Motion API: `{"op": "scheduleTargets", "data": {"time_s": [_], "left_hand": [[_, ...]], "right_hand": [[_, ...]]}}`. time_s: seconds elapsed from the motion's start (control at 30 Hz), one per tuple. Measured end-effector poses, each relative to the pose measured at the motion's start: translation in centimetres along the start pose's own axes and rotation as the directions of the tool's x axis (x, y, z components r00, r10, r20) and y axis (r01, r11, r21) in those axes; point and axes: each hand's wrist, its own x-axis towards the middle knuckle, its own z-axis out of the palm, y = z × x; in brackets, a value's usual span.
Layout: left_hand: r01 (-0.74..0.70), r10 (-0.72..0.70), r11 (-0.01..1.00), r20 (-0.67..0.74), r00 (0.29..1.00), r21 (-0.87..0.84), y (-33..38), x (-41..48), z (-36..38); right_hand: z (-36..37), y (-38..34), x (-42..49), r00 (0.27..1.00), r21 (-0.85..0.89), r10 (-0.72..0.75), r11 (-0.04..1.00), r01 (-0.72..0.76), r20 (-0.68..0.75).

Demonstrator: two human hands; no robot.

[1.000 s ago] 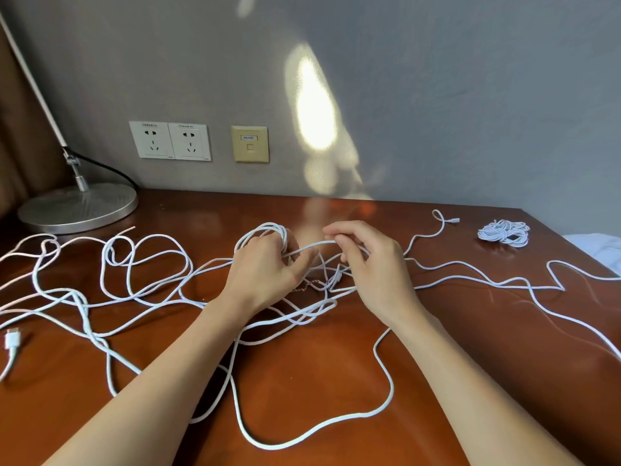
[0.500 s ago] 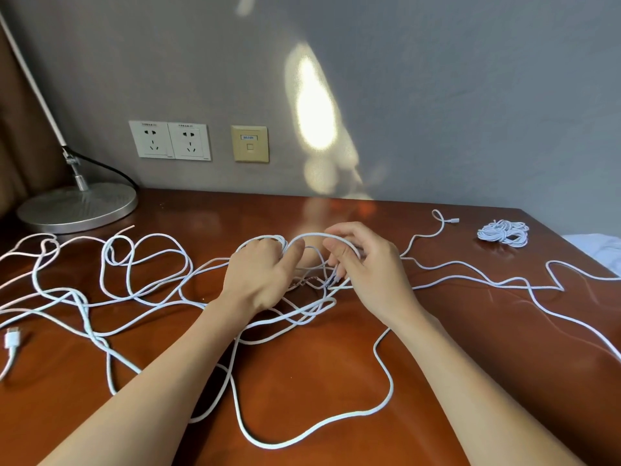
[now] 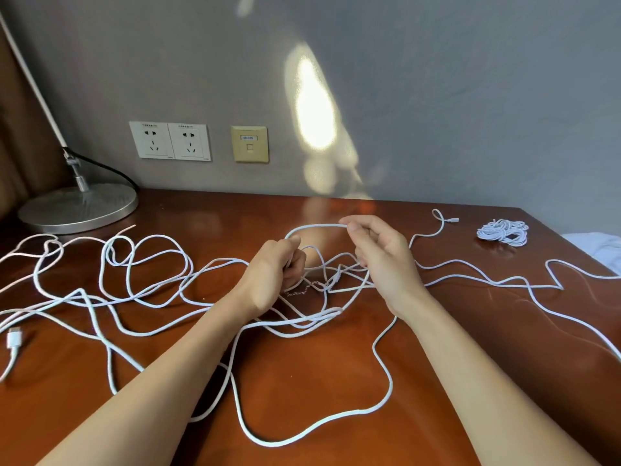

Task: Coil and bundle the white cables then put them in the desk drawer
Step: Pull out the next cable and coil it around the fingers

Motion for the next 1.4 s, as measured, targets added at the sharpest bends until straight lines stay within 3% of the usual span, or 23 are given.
{"op": "scheduleTargets", "data": {"time_s": [0.17, 0.37, 0.53, 0.73, 0.93, 1.03, 1.13, 1.27, 1.33, 1.4], "left_hand": [[0.060, -0.061, 0.945, 0.007, 0.998, -0.322, 0.2, 0.4, 0.6], [0.134, -0.076, 0.669, 0.112, 0.991, -0.731, 0.5, 0.8, -0.4], [0.085, -0.059, 0.474, 0.064, 0.996, -0.876, 0.7, 0.8, -0.9], [0.071, -0.037, 0.152, 0.066, 0.997, -0.986, 0.4, 0.9, -1.6], [0.035, -0.040, 0.037, 0.034, 0.999, -0.999, 0.4, 1.0, -2.2], [0.003, -0.081, 0.079, -0.003, 0.997, -0.997, 0.8, 1.2, -2.4], [-0.010, -0.133, 0.221, -0.040, 0.990, -0.975, 0.8, 1.5, -2.1], [-0.064, -0.176, 0.614, -0.216, 0.960, -0.786, 0.7, 2.0, -1.4], [-0.078, -0.125, 0.816, -0.306, 0.944, -0.573, 0.8, 1.9, -1.0], [-0.094, -0.023, 0.953, -0.378, 0.925, -0.287, 1.2, 1.6, -0.6]], "right_hand": [[0.3, 0.5, -0.3, 1.000, -0.113, 0.028, 0.993, -0.029, -0.015], [0.1, 1.3, 0.3, 0.995, -0.250, -0.049, 0.968, 0.025, -0.090], [0.1, 2.2, 0.3, 0.998, -0.348, -0.002, 0.937, 0.022, 0.056], [0.3, 2.3, -0.1, 0.968, -0.442, 0.076, 0.896, 0.038, 0.238], [0.6, 1.8, -0.5, 0.920, -0.462, 0.066, 0.877, 0.131, 0.386], [0.9, 1.8, -0.7, 0.887, -0.486, 0.106, 0.862, 0.143, 0.449], [1.1, 1.9, -0.8, 0.868, -0.508, 0.110, 0.843, 0.176, 0.484], [1.2, 1.2, -1.0, 0.908, -0.411, 0.034, 0.899, 0.155, 0.417], [1.3, 0.9, -1.0, 0.928, -0.309, 0.029, 0.947, 0.094, 0.371], [1.5, 0.8, -1.1, 0.924, -0.186, 0.046, 0.982, 0.028, 0.381]]}}
